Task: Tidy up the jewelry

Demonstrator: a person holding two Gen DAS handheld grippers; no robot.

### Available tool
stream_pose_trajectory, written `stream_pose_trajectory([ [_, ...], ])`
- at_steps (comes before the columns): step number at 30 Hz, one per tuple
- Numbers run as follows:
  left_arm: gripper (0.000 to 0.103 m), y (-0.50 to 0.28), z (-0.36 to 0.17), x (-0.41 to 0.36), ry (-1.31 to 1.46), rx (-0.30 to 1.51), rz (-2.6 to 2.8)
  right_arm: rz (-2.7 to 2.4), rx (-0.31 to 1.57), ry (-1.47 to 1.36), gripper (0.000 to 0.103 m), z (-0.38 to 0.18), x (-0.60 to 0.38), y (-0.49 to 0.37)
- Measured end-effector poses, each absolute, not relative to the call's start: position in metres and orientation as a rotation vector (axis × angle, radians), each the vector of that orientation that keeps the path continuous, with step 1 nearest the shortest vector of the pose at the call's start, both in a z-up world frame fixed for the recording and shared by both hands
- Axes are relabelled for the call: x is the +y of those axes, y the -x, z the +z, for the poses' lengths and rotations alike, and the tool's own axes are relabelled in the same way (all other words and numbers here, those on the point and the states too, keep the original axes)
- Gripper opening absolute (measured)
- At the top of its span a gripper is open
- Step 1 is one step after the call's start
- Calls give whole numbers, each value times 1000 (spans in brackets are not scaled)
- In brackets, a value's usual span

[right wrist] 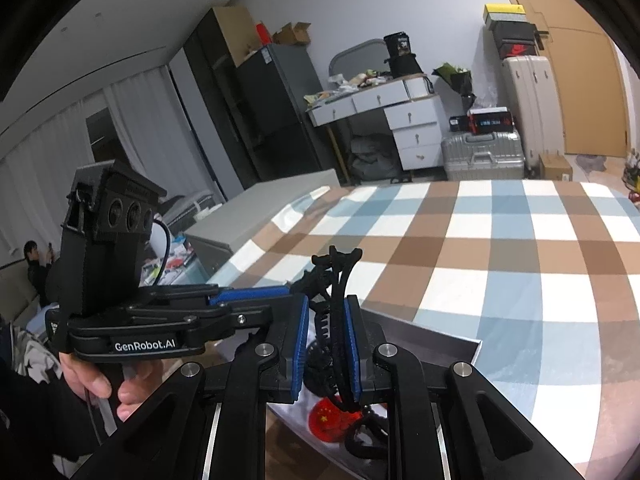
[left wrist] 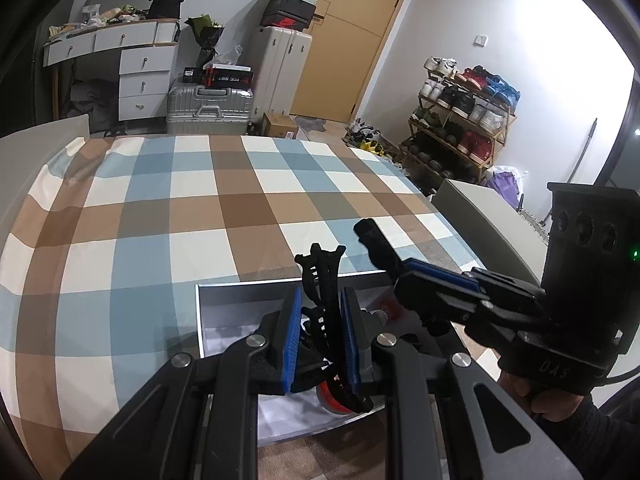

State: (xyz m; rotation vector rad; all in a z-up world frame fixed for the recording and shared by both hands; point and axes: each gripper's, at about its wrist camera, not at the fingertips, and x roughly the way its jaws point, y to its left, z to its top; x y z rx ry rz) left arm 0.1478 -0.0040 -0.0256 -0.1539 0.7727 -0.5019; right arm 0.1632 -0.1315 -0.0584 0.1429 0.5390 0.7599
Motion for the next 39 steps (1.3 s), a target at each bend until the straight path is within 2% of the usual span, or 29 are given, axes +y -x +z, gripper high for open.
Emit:
stream_pose_trajectory([
  [10,15,-150,-30,-7,172,786,-564,746,569,-95,18,-67,-126,-164],
  [14,18,-149,-32,-7,171,783,-562,725,613,-90,20,-75,-125,-169],
  [15,24,-149,-32,-6,167,784,-557,722,621,-90,24,-76,-125,-169],
  [16,36,-148,-31,-4,163,780,-550,713,620,-90,32,-76,-127,-167],
  [19,55,-141,-28,2,173,749,-531,692,564,-112,51,-69,-136,-156],
  [23,56,-135,-25,7,166,733,-479,670,492,-151,62,-59,-147,-140],
  [27,57,-127,-20,8,148,702,-438,630,424,-165,80,-48,-153,-124],
  [29,63,-120,-14,8,136,668,-410,620,391,-172,87,-43,-156,-116],
  [31,77,-112,-8,10,127,623,-366,602,355,-173,97,-38,-157,-108],
  [34,81,-102,2,14,132,554,-334,585,298,-169,103,-31,-158,-95],
  [38,85,-90,8,18,142,473,-276,561,233,-148,103,-25,-158,-78],
  [39,89,-88,9,18,144,458,-258,556,219,-143,103,-24,-157,-74],
])
